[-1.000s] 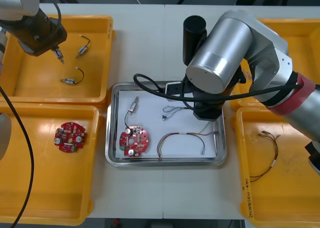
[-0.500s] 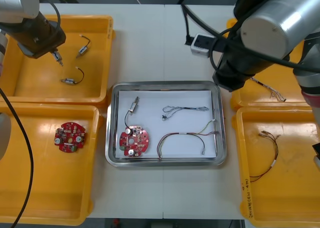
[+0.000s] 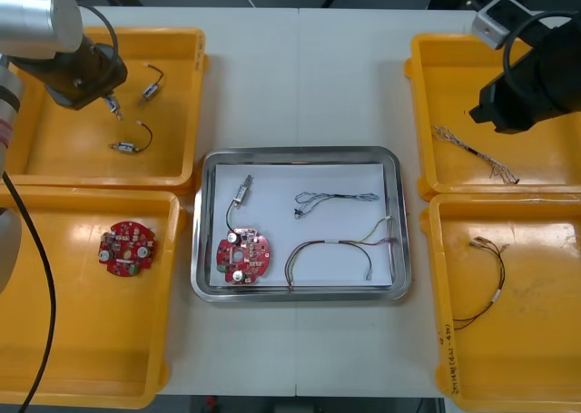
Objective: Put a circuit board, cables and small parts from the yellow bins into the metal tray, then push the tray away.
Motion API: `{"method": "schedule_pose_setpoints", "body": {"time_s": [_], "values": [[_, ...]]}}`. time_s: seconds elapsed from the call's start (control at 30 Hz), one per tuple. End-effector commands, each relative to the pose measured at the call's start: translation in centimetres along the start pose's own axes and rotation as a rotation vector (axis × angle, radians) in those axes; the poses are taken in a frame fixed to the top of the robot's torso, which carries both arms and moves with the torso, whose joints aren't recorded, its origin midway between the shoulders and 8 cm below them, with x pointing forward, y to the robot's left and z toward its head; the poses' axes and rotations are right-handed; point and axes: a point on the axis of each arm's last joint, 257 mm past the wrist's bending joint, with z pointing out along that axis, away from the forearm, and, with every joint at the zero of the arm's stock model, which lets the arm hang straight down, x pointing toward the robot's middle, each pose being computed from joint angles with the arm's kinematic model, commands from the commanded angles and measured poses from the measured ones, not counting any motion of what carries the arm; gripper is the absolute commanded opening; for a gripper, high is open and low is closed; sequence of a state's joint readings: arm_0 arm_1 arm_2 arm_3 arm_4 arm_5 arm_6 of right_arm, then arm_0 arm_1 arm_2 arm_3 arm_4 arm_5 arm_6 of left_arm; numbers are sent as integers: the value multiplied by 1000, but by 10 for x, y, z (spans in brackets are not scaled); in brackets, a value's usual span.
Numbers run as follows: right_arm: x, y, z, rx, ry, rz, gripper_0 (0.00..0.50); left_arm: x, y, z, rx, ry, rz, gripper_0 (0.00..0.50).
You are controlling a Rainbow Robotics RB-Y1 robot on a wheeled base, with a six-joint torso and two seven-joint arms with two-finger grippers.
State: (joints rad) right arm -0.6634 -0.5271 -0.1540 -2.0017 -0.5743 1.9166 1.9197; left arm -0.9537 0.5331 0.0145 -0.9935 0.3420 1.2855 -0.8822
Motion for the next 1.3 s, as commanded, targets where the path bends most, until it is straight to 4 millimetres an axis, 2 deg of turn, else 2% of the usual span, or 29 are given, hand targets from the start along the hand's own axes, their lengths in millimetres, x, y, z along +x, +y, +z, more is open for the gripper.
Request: {"method": "schedule_pose_setpoints", "body": {"time_s": [0.03,0.17,0.4,0.6,0.63,0.67,0.7,0.73,0.77,1.07,1.3], "values": [[30,-32,-18,69,-2,158,500,-10,23,6,-37,-24,16,2],[60,-48,-20,95,37,258,500,-7,25,10,-45,-20,20,0],[114,-63,-25,133,99,360,500,1,30,19,-48,-16,29,3],[159,-66,-28,140,146,434,500,1,31,20,-47,-19,27,13],[165,-67,-30,144,155,440,500,2,30,20,-45,-18,26,111],[169,-67,-30,144,159,447,500,2,30,20,-44,-19,25,177],[175,-67,-31,147,166,456,500,1,30,19,-46,-22,26,366],[180,-65,-31,143,172,464,500,0,29,20,-41,-24,25,454],[183,-64,-31,145,177,465,500,0,29,20,-41,-25,23,500],[208,-54,-36,135,188,519,500,-3,29,17,-37,-29,10,500],[218,-37,-37,125,187,537,500,-7,31,-4,-61,-11,6,500]]}}
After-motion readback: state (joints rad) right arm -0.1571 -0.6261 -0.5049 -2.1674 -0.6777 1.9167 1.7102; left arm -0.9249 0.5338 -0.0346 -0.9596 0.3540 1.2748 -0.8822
